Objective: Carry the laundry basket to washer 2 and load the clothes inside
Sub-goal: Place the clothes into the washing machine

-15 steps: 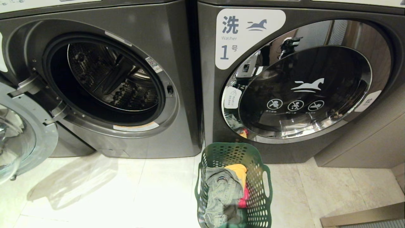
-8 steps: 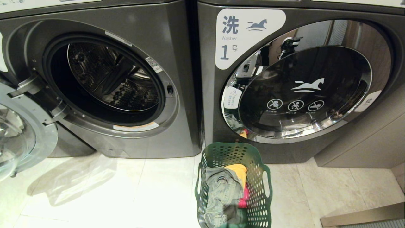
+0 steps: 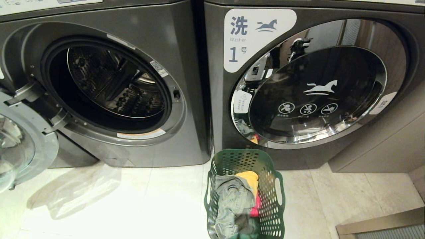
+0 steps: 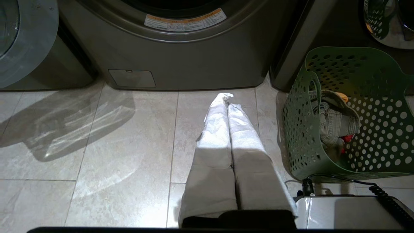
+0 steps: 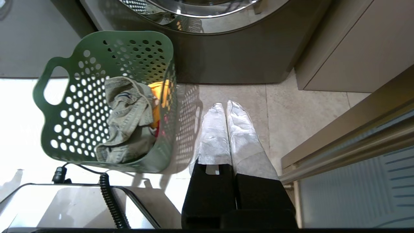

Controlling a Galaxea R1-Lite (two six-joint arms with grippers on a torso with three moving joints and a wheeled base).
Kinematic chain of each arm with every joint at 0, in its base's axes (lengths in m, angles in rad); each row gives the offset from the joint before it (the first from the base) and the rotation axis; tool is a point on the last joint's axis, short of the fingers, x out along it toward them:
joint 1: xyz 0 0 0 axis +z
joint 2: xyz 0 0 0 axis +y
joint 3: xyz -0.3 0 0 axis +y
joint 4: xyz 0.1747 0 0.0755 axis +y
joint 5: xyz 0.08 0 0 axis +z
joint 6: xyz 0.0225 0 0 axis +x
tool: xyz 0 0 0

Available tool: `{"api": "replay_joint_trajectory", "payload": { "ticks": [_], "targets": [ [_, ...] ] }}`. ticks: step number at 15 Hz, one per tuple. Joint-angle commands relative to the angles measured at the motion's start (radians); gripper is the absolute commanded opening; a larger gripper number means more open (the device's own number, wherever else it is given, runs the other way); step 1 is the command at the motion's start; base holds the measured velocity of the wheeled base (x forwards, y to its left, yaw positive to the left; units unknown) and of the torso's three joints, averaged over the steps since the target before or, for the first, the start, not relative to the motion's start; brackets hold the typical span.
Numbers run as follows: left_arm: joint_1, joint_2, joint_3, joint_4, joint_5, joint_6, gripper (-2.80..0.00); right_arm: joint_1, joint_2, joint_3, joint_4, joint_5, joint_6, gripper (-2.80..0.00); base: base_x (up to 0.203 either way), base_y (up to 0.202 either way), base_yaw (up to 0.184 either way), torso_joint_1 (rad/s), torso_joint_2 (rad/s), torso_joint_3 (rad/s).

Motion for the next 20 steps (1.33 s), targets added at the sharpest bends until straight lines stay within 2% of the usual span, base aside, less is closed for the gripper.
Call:
{"api": "replay_joint_trajectory", "payload": {
  "ticks": [1,20],
  "targets": [
    [0.0,0.002,0.0,0.0,0.001,0.0,-2.8,0.0,0.002,-0.001,0.002,0.0,0.0,-2.8,0.001,0.151,-0.006,0.007,0.01,0.002],
    [0.0,0.003,0.0,0.0,0.001,0.0,-2.8,0.0,0.0,0.0,0.001,0.0,-0.008,-2.8,0.0,0.196,-0.001,0.002,0.0,0.002]
  ]
}}
